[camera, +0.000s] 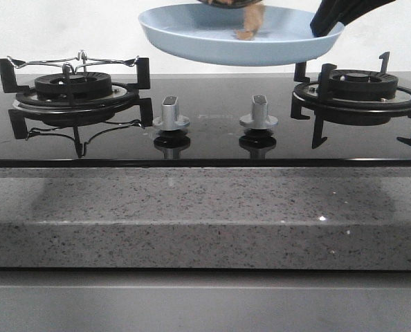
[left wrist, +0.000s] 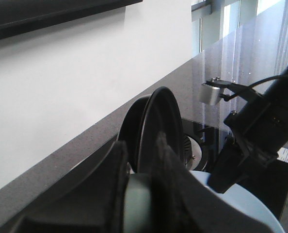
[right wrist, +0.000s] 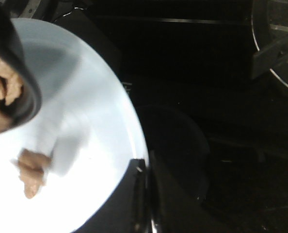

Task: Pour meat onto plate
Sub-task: 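Lift the pan with the left gripper and tip the meat onto the held plate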

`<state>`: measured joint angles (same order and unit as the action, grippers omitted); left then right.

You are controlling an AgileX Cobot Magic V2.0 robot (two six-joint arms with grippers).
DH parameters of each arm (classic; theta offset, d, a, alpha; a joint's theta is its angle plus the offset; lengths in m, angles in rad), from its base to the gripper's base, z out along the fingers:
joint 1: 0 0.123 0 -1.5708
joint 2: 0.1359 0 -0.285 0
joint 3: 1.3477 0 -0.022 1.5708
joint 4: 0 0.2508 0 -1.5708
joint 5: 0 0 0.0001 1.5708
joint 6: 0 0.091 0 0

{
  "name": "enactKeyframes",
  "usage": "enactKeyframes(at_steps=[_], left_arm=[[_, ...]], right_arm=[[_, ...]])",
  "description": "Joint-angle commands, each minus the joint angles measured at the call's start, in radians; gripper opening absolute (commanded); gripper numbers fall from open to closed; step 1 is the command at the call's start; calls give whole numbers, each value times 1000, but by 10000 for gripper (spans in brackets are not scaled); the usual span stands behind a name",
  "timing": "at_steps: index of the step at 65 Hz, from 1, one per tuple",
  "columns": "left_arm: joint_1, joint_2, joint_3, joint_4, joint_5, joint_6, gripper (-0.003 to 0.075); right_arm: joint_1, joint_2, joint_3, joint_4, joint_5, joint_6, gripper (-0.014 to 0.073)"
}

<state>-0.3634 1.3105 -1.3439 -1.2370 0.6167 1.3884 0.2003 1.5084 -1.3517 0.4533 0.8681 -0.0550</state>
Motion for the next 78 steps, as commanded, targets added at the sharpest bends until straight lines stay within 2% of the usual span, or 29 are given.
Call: enactKeyframes(at_steps=[1, 7, 15, 37, 64, 78], left_arm=[[-8, -31, -32, -58, -45, 90, -20], [-8, -31, -32, -58, -42, 177, -20], [-8, -31, -32, -58, -29, 226, -20], [-8, -31, -32, -104, 87, 435, -20], [-8, -31, -32, -142, 21, 426, -20], [56, -43, -32, -223, -126, 156, -20]], right_arm=[[-1, -44, -30, 34, -36, -8, -71], [-1, -44, -30, 34, -36, -8, -71], [-1, -44, -30, 34, -36, -8, -71], [-1, -44, -30, 34, -36, -8, -71], [-1, -44, -30, 34, -36, -8, -71], [-1, -44, -30, 34, -36, -8, -71]])
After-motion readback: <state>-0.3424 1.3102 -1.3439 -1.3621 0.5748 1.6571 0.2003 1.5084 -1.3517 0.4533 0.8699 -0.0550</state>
